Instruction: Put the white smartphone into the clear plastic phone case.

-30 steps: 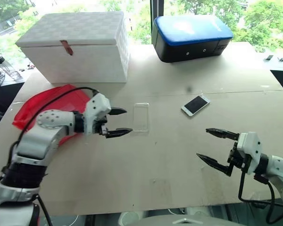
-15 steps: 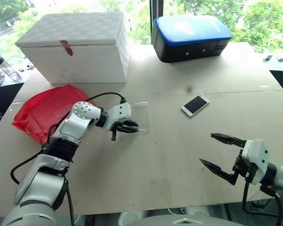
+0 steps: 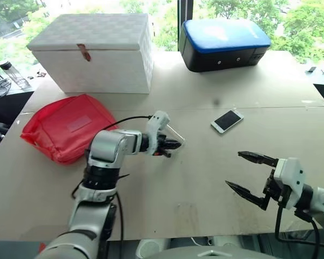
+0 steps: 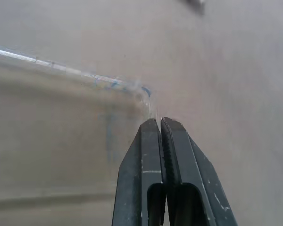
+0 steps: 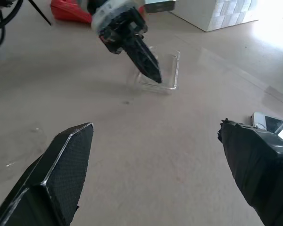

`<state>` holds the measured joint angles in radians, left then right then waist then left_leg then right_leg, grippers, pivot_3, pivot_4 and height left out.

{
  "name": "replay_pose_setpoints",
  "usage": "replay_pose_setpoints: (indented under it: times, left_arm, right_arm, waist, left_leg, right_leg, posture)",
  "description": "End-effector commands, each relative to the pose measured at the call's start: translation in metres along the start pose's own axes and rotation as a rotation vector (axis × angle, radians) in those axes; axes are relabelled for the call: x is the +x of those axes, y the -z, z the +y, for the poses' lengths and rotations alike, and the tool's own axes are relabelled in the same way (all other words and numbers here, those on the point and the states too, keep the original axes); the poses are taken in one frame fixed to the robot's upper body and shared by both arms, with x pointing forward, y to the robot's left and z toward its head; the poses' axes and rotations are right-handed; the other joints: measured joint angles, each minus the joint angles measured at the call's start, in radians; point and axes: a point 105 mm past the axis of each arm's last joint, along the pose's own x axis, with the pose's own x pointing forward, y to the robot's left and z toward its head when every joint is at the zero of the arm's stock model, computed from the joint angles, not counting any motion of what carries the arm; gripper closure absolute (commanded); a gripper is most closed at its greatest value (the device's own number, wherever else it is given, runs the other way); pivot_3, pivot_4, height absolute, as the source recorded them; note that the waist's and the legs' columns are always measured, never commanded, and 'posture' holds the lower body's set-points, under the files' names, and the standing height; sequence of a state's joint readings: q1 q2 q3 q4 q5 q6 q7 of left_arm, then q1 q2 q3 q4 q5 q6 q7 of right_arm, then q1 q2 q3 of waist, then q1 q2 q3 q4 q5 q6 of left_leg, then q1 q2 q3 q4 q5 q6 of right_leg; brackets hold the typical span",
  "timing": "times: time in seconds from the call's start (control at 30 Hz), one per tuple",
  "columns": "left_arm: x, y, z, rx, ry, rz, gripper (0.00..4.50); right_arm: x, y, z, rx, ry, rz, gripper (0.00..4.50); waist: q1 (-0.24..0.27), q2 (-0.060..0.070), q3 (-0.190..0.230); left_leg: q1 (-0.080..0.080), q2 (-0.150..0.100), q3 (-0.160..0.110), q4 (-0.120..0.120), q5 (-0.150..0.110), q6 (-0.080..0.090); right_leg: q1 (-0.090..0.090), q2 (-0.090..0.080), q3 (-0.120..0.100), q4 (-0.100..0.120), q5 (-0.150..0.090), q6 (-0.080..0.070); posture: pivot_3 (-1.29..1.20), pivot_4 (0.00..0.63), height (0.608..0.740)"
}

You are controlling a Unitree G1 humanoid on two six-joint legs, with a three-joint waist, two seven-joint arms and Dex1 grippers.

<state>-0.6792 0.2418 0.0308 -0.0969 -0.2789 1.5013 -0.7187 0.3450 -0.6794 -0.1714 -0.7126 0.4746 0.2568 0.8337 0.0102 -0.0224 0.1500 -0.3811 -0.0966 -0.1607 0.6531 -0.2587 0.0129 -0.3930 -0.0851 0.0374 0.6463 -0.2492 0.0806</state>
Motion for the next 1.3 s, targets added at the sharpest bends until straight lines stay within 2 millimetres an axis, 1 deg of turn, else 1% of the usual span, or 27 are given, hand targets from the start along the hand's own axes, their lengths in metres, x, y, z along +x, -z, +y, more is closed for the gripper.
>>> replay_pose_setpoints:
  times: [0.03,0.07,0.1,0.13,0.17,0.2,0.27,0.3,0.37,0.43,0.5,0.57,0.67,0.83,0.87,0.9,0.93,0.97,1.0,1.03,1.07,1.1,1.2,1.3]
  left_arm:
    - [0.002,-0.006,-0.001,-0.009,-0.049,-0.030,3.92]
    - [0.003,-0.006,-0.002,0.005,-0.050,-0.031,3.65]
    - [0.002,-0.007,-0.004,0.019,-0.045,-0.040,3.21]
    - [-0.001,-0.011,-0.005,0.029,-0.031,-0.067,2.62]
    - [-0.007,-0.019,-0.007,0.084,-0.003,-0.109,2.27]
    - [-0.016,-0.026,-0.011,0.171,0.031,-0.146,1.76]
    - [-0.036,-0.031,-0.017,0.367,0.142,-0.165,1.07]
    - [-0.045,-0.033,-0.016,0.434,0.182,-0.171,1.07]
    - [-0.054,-0.036,-0.010,0.529,0.226,-0.177,1.07]
    - [-0.057,-0.027,0.012,0.745,0.236,-0.081,1.07]
    - [-0.056,-0.014,0.032,0.919,0.245,0.032,1.07]
    - [-0.051,-0.008,0.045,0.977,0.279,0.107,1.07]
    - [-0.045,-0.005,0.057,1.051,0.317,0.175,1.07]
    - [-0.030,-0.001,0.079,1.092,0.280,0.271,1.07]
    - [-0.029,0.002,0.082,1.094,0.273,0.298,1.57]
    - [-0.030,0.004,0.085,1.080,0.278,0.319,1.87]
    - [-0.030,0.005,0.085,1.047,0.283,0.325,2.40]
    - [-0.030,0.004,0.085,1.026,0.280,0.315,2.74]
    - [-0.029,0.003,0.085,1.013,0.269,0.303,3.20]
    - [-0.029,0.002,0.085,0.988,0.263,0.292,3.73]
    - [-0.029,0.002,0.083,0.945,0.272,0.279,4.16]
    - [-0.029,0.001,0.081,0.906,0.275,0.267,4.42]
    - [-0.026,0.003,0.072,0.833,0.265,0.223,4.42]
    - [-0.020,0.004,0.054,0.775,0.232,0.181,4.42]
  right_arm:
    - [0.001,-0.003,-0.002,-0.013,-0.016,-0.014,0.00]
    - [0.002,-0.004,-0.002,-0.016,-0.018,-0.016,0.00]
    - [0.002,-0.005,-0.002,-0.017,-0.018,-0.018,0.00]
    - [0.002,-0.006,-0.001,-0.014,-0.015,-0.023,0.00]
    - [0.001,-0.007,0.000,-0.010,-0.012,-0.025,0.00]
    - [0.000,-0.008,0.001,-0.007,-0.009,-0.025,0.00]
    - [-0.003,-0.006,0.003,0.003,-0.001,-0.017,0.00]
    - [-0.003,-0.005,0.004,0.006,0.002,-0.014,0.00]
    - [-0.003,-0.004,0.005,0.009,0.005,-0.011,0.00]
    - [-0.001,-0.004,0.005,0.012,0.009,-0.017,0.00]
    - [0.000,-0.005,0.005,0.014,0.013,-0.024,0.00]
    - [0.000,-0.006,0.005,0.013,0.016,-0.026,0.00]
    - [-0.002,-0.007,0.005,0.012,0.023,-0.022,0.00]
    - [-0.005,-0.007,0.010,0.017,0.048,-0.011,0.00]
    - [-0.005,-0.007,0.010,0.019,0.056,-0.011,0.00]
    - [-0.006,-0.007,0.011,0.020,0.063,-0.010,0.00]
    - [-0.006,-0.007,0.012,0.023,0.069,-0.009,0.00]
    - [-0.006,-0.007,0.013,0.026,0.073,-0.009,0.00]
    - [-0.007,-0.007,0.014,0.028,0.076,-0.008,0.00]
    - [-0.007,-0.007,0.015,0.028,0.080,-0.007,0.00]
    - [-0.007,-0.007,0.016,0.030,0.081,-0.006,0.00]
    - [-0.006,-0.007,0.016,0.031,0.083,-0.006,0.00]
    - [-0.006,-0.005,0.016,0.038,0.086,-0.006,0.00]
    - [-0.003,0.000,0.010,0.063,0.105,0.010,0.00]
  waist:
    - [-0.006,0.000,0.000]
    - [-0.008,0.000,0.000]
    - [-0.011,0.000,0.000]
    - [-0.011,0.000,0.000]
    - [-0.010,0.000,0.000]
    - [-0.011,0.000,0.000]
    - [-0.019,0.000,0.000]
    - [-0.019,0.000,0.000]
    - [-0.016,0.001,0.000]
    - [-0.006,0.001,0.000]
    - [0.002,0.001,0.000]
    - [0.004,0.001,0.000]
    - [0.012,0.001,0.001]
    - [0.003,0.000,0.001]
    - [0.001,0.000,0.001]
    - [-0.001,0.000,0.001]
    - [-0.003,0.000,0.001]
    - [-0.006,0.000,0.001]
    - [-0.007,0.000,0.000]
    - [-0.010,0.000,0.000]
    - [-0.011,0.000,0.000]
    - [-0.012,0.000,0.000]
    - [-0.022,0.000,0.000]
    - [-0.022,0.000,0.000]
  left_leg:
    - [0.001,0.000,0.001,-0.001,0.000,0.000]
    - [0.001,0.000,0.002,-0.001,0.000,0.000]
    - [0.001,0.000,0.002,-0.002,0.000,0.000]
    - [0.001,0.000,0.003,-0.002,0.000,0.000]
    - [0.000,0.000,0.002,-0.002,0.000,0.000]
    - [0.000,0.000,0.003,-0.002,0.000,0.000]
    - [0.000,0.001,0.004,-0.003,0.000,-0.001]
    - [0.000,0.001,0.004,-0.004,0.000,-0.001]
    - [0.001,0.001,0.004,-0.004,0.000,-0.001]
    - [0.001,0.000,0.005,-0.003,0.000,-0.001]
    - [0.001,-0.001,0.005,-0.003,0.000,0.000]
    - [0.001,-0.001,0.005,-0.004,0.000,0.000]
    - [-0.002,-0.002,0.003,-0.003,0.000,0.000]
    - [-0.004,-0.003,0.002,-0.001,-0.001,0.001]
    - [-0.004,-0.003,0.002,-0.001,-0.001,0.001]
    - [-0.003,-0.003,0.003,-0.001,-0.001,0.001]
    - [-0.002,-0.003,0.003,-0.001,-0.001,0.001]
    - [-0.002,-0.003,0.003,-0.001,-0.001,0.002]
    - [-0.001,-0.003,0.003,-0.001,-0.003,0.005]
    - [0.000,-0.002,0.003,-0.001,-0.003,0.006]
    - [0.001,-0.002,0.003,-0.001,-0.003,0.006]
    - [0.001,-0.002,0.002,-0.001,-0.003,0.006]
    - [0.001,-0.002,0.002,0.000,-0.003,0.006]
    - [0.001,-0.002,0.001,0.000,-0.003,0.006]
  right_leg:
    - [0.000,0.000,0.001,0.000,0.000,0.000]
    - [0.000,0.000,0.002,0.000,0.000,0.000]
    - [-0.001,0.000,0.003,0.000,0.000,0.000]
    - [-0.001,0.000,0.003,0.000,0.000,0.000]
    - [-0.001,0.000,0.003,-0.001,0.000,0.000]
    - [-0.002,-0.001,0.004,-0.001,0.000,0.000]
    - [-0.003,-0.001,0.004,-0.001,0.000,0.000]
    - [-0.003,0.000,0.004,-0.001,0.000,-0.001]
    - [-0.003,-0.001,0.005,-0.001,0.000,-0.001]
    - [-0.002,-0.002,0.005,-0.002,0.000,-0.001]
    - [-0.002,-0.002,0.004,-0.003,0.000,-0.001]
    - [-0.001,-0.002,0.004,-0.003,0.000,-0.001]
    - [-0.002,-0.002,0.002,-0.003,0.000,-0.001]
    - [-0.003,-0.002,0.002,-0.004,0.000,0.000]
    - [-0.003,-0.002,0.002,-0.004,0.000,0.000]
    - [-0.003,-0.002,0.002,-0.004,0.000,0.000]
    - [-0.003,-0.002,0.003,-0.003,0.000,0.000]
    - [-0.002,-0.002,0.003,-0.002,0.000,0.000]
    - [-0.001,-0.002,0.003,-0.002,0.000,0.000]
    - [-0.001,-0.001,0.003,-0.001,0.000,0.000]
    - [0.000,-0.001,0.003,0.000,0.000,0.000]
    - [0.000,-0.001,0.002,0.001,0.000,0.000]
    - [0.000,-0.001,0.002,0.003,0.000,0.001]
    - [0.000,-0.001,0.002,0.003,0.000,0.001]
  posture:
    - [0.00,0.150,0.740]
    - [0.00,0.150,0.740]
    - [0.00,0.150,0.740]
    - [0.00,0.150,0.740]
    - [0.00,0.150,0.740]
    - [0.00,0.150,0.740]
    - [0.00,0.150,0.740]
    - [0.00,0.150,0.740]
    - [0.00,0.150,0.740]
    - [0.00,0.150,0.740]
    - [0.00,0.150,0.740]
    - [0.00,0.150,0.740]
    - [0.00,0.150,0.740]
    - [0.00,0.150,0.740]
    - [0.00,0.150,0.740]
    - [0.00,0.150,0.740]
    - [0.00,0.150,0.740]
    - [0.00,0.150,0.740]
    - [0.00,0.150,0.740]
    - [0.00,0.150,0.740]
    - [0.00,0.150,0.740]
    - [0.00,0.150,0.740]
    - [0.00,0.150,0.740]
    - [0.00,0.150,0.740]
